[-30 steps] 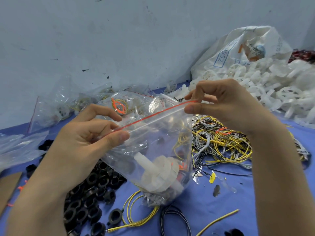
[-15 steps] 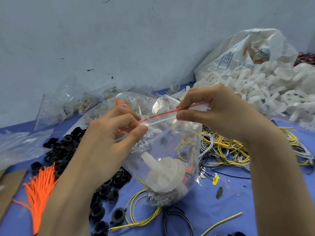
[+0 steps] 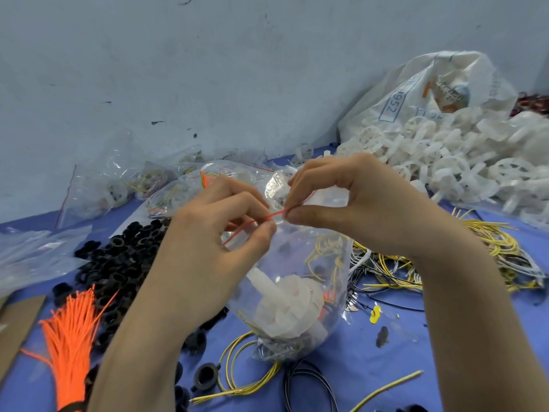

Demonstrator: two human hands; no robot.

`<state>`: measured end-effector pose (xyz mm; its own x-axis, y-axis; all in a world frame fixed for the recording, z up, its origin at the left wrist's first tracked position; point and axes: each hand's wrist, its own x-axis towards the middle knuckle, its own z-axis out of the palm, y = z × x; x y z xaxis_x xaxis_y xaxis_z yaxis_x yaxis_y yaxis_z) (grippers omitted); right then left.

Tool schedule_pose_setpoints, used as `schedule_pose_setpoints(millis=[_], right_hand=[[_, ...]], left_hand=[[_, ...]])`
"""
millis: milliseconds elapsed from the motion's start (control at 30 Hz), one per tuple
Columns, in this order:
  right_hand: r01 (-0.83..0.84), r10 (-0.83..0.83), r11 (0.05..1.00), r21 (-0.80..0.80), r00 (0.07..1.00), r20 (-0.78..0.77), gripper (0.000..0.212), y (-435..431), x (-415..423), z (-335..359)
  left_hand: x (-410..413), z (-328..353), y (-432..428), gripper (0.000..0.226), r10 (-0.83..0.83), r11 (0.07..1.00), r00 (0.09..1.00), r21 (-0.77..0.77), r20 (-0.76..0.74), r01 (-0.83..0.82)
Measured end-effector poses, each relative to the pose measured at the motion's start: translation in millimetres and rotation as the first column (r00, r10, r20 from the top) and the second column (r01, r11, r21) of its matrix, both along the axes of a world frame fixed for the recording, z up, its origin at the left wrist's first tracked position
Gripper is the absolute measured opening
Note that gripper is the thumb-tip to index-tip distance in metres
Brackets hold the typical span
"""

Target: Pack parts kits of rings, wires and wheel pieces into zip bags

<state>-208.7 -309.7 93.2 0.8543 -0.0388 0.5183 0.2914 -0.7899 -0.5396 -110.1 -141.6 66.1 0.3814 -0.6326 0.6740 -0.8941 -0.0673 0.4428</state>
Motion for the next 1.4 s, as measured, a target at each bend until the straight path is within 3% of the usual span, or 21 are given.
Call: schedule_pose_setpoints(millis=[167, 367, 467, 600, 700, 767, 800, 900, 1033, 1133, 1267, 1400], right_hand=[[0.030, -0.032, 0.998, -0.057, 0.999, -0.020, 0.013, -10.4, -0.5, -1.5], [0.092, -0.093, 0.995, -0.033, 0.995, -0.029, 0.015, -22.1, -0.6, -5.1], [0.155, -0.155, 0.988, -0.004, 0.987, -0.037, 0.047, -28.5, 2.4, -10.9], [0.161, -0.164, 0.975, 0.155, 0.986, 0.007, 0.065, -32.4, 11.2, -19.2], [0.159, -0.169, 0.949, 0.272, 0.986, 0.014, 0.067, -40.6, 12.8, -22.5], [0.089, -0.065, 0.952, 0.294, 0.994, -0.091, 0.048, -51.6, 5.5, -24.6], [0.020, 0.049, 0.951, 0.307, 0.975, -0.215, 0.039, -56.0, 0.8, -26.3], [-0.068, 0.204, 0.965, 0.252, 0.799, -0.566, 0.051, -57.3, 0.7, -35.4], [0.009, 0.175, 0.960, 0.278, 0.758, -0.628, 0.024, -39.1, 27.6, -52.1], [0.068, 0.200, 0.933, 0.354, 0.719, -0.666, 0.031, -30.6, 33.0, -50.9], [0.120, 0.240, 0.836, 0.536, 0.798, -0.553, 0.019, -21.3, 29.0, -40.4], [0.118, 0.249, 0.572, 0.812, 0.918, -0.310, 0.024, -0.5, 56.7, -16.4]], left_hand=[[14.7, -2.1, 12.8, 0.028, -0.034, 0.999, 0.995, 0.012, -0.094, 0.035], [29.3, -6.3, 25.3, 0.036, -0.064, 0.997, 0.983, -0.063, -0.172, 0.054], [30.6, -6.8, 27.0, 0.042, -0.028, 0.996, 0.989, -0.091, -0.148, 0.014], [29.6, -9.1, 24.7, 0.047, -0.052, 0.995, 0.979, -0.093, -0.200, 0.034], [29.9, -11.5, 24.1, 0.050, -0.062, 0.996, 0.964, -0.084, -0.260, 0.041], [32.3, -10.9, 27.8, 0.045, -0.027, 0.996, 0.942, -0.089, -0.336, -0.003], [34.1, -10.7, 30.9, 0.043, 0.000, 0.997, 0.927, -0.077, -0.375, -0.031], [39.5, -10.3, 38.1, 0.035, 0.021, 0.999, 0.882, -0.024, -0.470, -0.036], [50.8, -16.5, 48.9, 0.015, 0.063, 0.998, 0.847, 0.027, -0.527, -0.058], [68.3, -27.9, 74.0, 0.016, 0.255, 0.966, 0.767, 0.200, -0.590, -0.167], [92.8, -48.8, 112.8, 0.013, 0.517, 0.852, 0.606, 0.431, -0.605, -0.298], [97.8, -55.2, 120.9, 0.012, 0.570, 0.819, 0.552, 0.475, -0.609, -0.321]])
